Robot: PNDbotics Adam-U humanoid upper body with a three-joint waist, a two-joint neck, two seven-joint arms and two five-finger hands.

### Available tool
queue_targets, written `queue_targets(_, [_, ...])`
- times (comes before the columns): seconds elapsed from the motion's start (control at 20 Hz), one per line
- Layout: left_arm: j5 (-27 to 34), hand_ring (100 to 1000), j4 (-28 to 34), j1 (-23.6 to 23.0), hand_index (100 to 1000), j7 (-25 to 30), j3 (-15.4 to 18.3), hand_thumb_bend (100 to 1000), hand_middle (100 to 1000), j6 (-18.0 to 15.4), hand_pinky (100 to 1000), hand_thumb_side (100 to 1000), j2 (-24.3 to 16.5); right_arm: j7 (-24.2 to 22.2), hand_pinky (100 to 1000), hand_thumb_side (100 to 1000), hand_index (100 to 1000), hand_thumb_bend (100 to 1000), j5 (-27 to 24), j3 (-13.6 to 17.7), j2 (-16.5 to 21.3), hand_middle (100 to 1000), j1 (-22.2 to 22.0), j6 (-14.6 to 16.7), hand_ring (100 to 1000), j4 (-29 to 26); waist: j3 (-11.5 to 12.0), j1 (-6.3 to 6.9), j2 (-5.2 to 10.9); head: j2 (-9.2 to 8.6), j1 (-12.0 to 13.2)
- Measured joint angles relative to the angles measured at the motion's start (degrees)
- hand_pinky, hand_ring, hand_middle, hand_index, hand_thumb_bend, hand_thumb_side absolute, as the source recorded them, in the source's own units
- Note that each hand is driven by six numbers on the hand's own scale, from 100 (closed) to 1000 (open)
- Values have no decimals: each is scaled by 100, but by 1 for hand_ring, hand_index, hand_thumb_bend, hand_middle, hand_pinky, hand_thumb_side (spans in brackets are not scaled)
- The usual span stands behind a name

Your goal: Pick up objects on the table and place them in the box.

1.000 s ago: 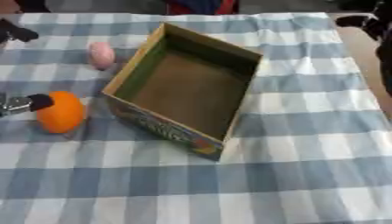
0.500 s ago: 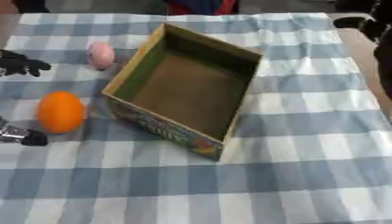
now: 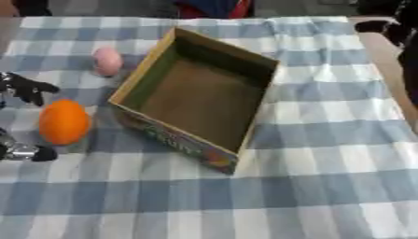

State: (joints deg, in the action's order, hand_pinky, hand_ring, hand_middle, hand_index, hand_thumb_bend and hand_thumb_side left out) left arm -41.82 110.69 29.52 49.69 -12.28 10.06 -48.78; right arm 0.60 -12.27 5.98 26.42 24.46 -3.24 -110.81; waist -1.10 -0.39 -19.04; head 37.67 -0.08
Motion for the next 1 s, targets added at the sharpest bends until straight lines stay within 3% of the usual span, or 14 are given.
queue_targets(0.4, [-472, 793, -435, 138, 998, -76, -98, 624, 753, 30, 474, 813, 191, -32, 691, 1000, 870, 100, 0, -1, -1, 648, 1, -3, 743, 1, -24, -9, -39, -46, 5])
queue_targets(0.85, [-1150, 818, -687, 275, 983, 34, -195, 691, 785, -237, 498, 813, 296, -57, 691, 1000, 868, 100, 0, -2, -2, 643, 1, -4, 743, 22, -46, -9, -69, -50, 26])
queue_targets(1.0, [-1218, 781, -772, 287, 922, 59, -228, 542, 707, -293, 436, 777, 335, -59, 691, 1000, 869, 100, 0, -2, -2, 643, 1, -6, 743, 29, -57, -9, -70, -62, 28])
